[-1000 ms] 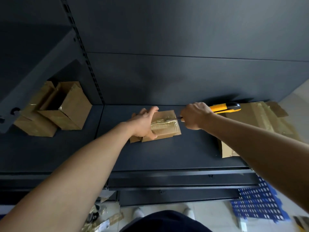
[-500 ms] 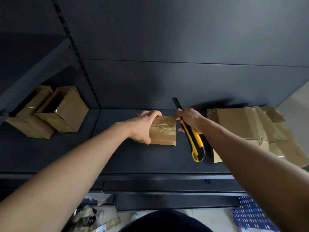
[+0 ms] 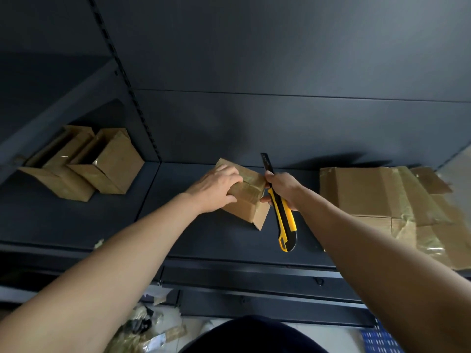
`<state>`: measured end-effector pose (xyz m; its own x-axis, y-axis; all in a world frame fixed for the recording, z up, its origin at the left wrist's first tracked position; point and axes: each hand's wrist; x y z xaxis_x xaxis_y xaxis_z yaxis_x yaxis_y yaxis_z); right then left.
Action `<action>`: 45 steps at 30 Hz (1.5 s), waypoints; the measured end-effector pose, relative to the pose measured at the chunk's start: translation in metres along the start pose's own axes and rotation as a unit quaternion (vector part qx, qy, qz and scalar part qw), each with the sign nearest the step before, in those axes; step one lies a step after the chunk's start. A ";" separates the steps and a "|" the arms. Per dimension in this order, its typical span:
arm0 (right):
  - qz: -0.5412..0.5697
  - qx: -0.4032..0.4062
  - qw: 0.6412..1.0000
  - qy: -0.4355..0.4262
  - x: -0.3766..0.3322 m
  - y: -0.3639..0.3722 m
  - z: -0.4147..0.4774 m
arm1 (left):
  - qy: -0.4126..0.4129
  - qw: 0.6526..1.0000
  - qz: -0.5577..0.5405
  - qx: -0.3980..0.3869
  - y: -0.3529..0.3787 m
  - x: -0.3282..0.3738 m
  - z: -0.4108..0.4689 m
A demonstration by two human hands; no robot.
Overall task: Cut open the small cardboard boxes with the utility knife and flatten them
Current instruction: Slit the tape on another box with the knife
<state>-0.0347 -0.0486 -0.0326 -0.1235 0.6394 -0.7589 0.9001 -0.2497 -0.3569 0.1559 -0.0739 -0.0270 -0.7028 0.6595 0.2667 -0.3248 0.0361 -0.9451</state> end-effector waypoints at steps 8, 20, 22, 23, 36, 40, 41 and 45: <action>-0.010 0.014 0.999 -0.051 0.020 0.008 0.003 | 0.007 0.995 0.054 -0.078 0.008 0.007 0.009; -0.023 0.022 0.999 -0.040 0.017 0.011 0.008 | 0.056 0.992 0.095 -0.067 0.019 0.008 0.015; -0.019 0.023 0.999 -0.039 0.018 0.012 0.009 | 0.052 0.991 0.091 -0.079 0.018 0.010 0.018; -0.014 0.023 0.999 -0.038 0.019 0.012 0.010 | 0.049 0.991 0.087 -0.085 0.018 0.011 0.020; -0.090 0.023 0.988 -0.120 0.029 -0.015 0.010 | -0.078 0.979 0.049 -0.180 0.022 0.014 0.036; -0.173 -0.004 0.974 -0.144 0.035 -0.037 0.011 | -0.111 0.976 -0.028 -0.184 0.023 0.013 0.038; -0.219 -0.004 0.962 -0.163 0.037 -0.041 0.011 | -0.124 0.973 -0.065 -0.183 0.022 0.011 0.038; -0.324 -0.007 0.922 -0.214 0.034 -0.051 0.013 | -0.148 0.968 -0.127 -0.155 0.023 0.006 0.037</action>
<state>-0.0897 -0.0236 -0.0469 -0.7874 0.3047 -0.5359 0.5850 0.0950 -0.8054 0.1204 -0.0972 -0.0405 -0.7912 0.3573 0.4962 -0.3367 0.4227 -0.8414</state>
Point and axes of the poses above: each hand's wrist, its own z-axis towards the middle knuckle, its own y-axis out of the palm, x = y × z, and after that the axes turned 12 degrees about x, right-handed
